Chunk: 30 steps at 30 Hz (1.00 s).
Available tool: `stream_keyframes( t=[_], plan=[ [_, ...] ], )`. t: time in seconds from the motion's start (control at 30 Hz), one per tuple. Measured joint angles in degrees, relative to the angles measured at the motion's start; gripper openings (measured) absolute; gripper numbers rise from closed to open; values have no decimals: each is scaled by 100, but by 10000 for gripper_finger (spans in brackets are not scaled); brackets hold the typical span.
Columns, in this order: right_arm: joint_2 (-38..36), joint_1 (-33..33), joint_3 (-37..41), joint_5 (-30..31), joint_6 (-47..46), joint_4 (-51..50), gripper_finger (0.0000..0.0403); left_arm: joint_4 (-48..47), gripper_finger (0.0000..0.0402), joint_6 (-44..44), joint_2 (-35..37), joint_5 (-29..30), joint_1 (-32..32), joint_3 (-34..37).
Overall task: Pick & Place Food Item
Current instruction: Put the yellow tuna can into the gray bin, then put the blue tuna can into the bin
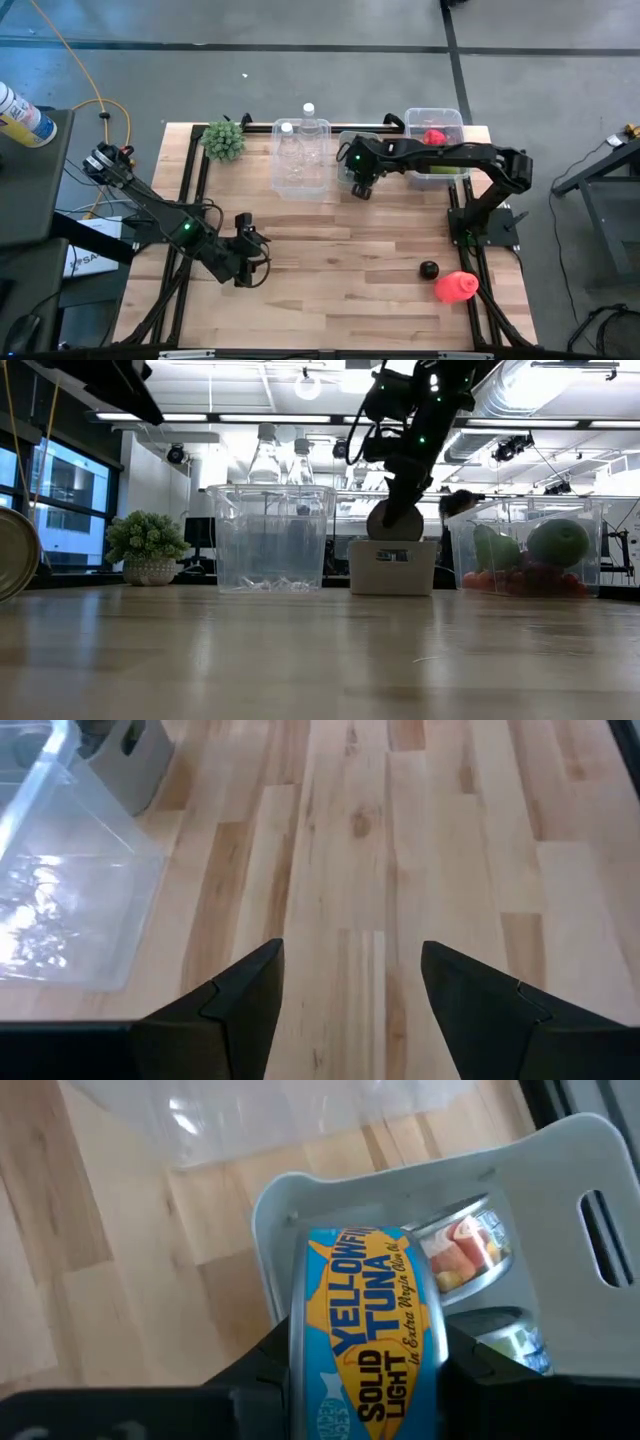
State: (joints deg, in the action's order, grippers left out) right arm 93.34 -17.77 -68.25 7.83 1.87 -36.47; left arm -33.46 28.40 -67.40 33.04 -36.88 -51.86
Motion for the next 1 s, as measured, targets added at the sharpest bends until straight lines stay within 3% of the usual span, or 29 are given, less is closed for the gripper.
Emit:
stream_keyframes(
  t=[0.13, 0.37, 0.47, 0.57, 0.73, 1.0],
  plan=[
    [-2, -29, -2, -53, -3, 33, 125, 107, 228, -102, 0, -2, 168, 0],
    [-4, -25, -7, 92, -195, 132, 337, 108, 228, -104, 0, -11, 291, 0],
    [-4, -23, -7, 205, -197, 210, 387, 108, 228, -158, 0, -11, 292, 0],
    [-62, -25, -4, 365, 380, 181, 376, 120, 228, -283, 0, -11, 292, 0],
    [-701, 17, -7, 1210, 253, 99, 343, 248, 228, -625, 0, -9, 292, 0],
    [-2202, 1028, -9, 791, -1008, -484, 325, 405, 228, -1017, 0, -13, 316, 0]
  ],
)
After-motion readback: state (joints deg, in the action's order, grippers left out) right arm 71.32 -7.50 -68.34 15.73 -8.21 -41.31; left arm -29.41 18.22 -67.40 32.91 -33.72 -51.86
